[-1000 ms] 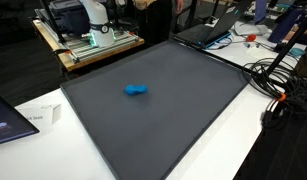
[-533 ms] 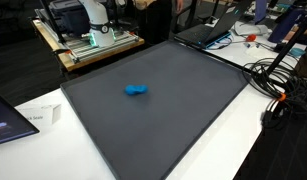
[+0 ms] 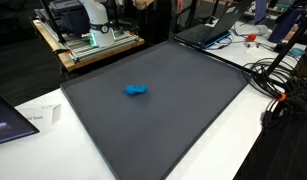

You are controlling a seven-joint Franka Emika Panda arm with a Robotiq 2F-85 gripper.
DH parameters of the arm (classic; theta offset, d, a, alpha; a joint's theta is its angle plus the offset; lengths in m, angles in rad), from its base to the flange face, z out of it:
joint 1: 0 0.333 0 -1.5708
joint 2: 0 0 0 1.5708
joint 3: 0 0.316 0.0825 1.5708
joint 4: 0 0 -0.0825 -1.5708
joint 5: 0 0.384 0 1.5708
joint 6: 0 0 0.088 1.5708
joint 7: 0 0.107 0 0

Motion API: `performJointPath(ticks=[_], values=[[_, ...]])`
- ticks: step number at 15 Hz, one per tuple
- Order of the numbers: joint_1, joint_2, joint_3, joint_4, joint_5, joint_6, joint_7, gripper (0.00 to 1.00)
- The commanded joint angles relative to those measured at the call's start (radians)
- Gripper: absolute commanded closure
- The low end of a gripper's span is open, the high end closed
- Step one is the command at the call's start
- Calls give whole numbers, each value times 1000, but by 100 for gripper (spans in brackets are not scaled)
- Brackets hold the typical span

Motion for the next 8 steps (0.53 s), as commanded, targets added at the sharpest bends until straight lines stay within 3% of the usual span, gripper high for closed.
performJointPath(ticks=[1,8], values=[[21,87,-47,42,75,-9,-54,0],[19,201,-76,54,157,-3,-118,0]])
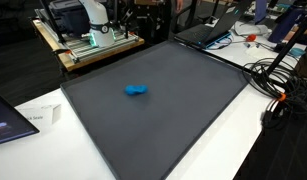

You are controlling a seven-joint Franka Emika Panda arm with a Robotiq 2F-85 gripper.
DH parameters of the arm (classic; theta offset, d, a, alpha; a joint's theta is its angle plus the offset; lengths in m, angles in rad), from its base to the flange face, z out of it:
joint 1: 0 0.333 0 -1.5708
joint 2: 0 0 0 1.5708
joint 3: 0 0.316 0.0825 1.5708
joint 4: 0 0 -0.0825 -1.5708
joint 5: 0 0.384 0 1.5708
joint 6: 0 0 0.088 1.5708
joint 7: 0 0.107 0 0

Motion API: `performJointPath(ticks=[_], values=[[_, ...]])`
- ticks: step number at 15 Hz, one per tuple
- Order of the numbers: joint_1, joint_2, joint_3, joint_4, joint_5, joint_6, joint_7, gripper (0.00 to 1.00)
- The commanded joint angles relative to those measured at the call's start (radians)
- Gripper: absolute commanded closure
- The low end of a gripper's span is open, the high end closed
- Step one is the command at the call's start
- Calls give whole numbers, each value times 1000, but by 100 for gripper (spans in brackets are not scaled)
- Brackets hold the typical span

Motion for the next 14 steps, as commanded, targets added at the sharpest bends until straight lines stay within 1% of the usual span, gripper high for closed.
performJointPath(ticks=[1,3,7,8,14], values=[[17,58,-27,32,52,-1,-45,0],[18,84,-29,29,56,4,-51,0],[15,125,-29,16,105,8,-67,0],[25,104,-36,7,71,2,-44,0],[25,125,-37,8,80,6,-45,0]])
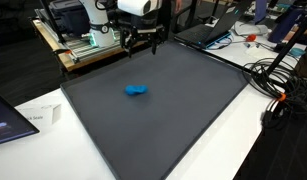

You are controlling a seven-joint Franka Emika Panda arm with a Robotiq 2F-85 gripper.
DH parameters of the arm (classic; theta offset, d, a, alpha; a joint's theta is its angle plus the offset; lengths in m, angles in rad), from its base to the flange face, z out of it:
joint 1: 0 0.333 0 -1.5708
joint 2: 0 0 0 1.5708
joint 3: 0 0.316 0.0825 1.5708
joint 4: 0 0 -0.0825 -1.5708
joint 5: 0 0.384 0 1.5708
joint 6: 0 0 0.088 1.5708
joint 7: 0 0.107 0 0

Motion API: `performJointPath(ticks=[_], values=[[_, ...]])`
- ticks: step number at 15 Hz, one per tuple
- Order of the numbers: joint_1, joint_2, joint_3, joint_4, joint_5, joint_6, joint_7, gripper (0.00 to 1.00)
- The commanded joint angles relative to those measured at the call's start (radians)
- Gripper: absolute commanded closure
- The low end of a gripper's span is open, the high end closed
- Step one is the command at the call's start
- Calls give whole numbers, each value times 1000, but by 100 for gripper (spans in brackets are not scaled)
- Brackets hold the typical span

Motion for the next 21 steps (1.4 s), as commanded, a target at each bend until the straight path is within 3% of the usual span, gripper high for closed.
performJointPath(ticks=[1,10,21], values=[[30,10,-33,9,-20,-1,13,0],[13,97,-55,12,14,92,-41,0],[-92,147,-32,78,175,5,-471,0]])
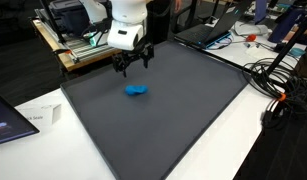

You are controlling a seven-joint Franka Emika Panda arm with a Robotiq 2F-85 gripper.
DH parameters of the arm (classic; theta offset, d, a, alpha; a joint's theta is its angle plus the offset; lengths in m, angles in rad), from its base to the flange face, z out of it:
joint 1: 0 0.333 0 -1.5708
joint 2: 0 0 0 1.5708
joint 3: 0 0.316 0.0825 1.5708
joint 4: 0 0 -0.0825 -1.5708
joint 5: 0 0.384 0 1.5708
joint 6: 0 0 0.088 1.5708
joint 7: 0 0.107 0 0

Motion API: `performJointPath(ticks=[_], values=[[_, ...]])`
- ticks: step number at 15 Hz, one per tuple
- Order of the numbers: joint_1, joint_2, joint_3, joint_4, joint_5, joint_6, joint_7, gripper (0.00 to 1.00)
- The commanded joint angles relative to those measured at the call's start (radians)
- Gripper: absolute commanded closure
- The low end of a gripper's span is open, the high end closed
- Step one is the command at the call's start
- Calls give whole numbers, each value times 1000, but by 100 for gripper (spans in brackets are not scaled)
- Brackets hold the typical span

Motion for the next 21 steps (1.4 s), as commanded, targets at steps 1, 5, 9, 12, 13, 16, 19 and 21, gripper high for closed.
performJointPath(ticks=[1,5,9,12,13,16,19,21], values=[[-48,34,14,73,63,-86,-147,0],[-91,65,15,143,93,-175,-282,0],[-143,110,18,215,133,-238,-400,0],[-182,143,23,262,163,-265,-483,0],[-191,153,23,274,171,-261,-505,0],[-220,192,29,319,205,-269,-575,0],[-244,240,38,371,236,-298,-619,0],[-256,277,42,412,249,-349,-632,0]])
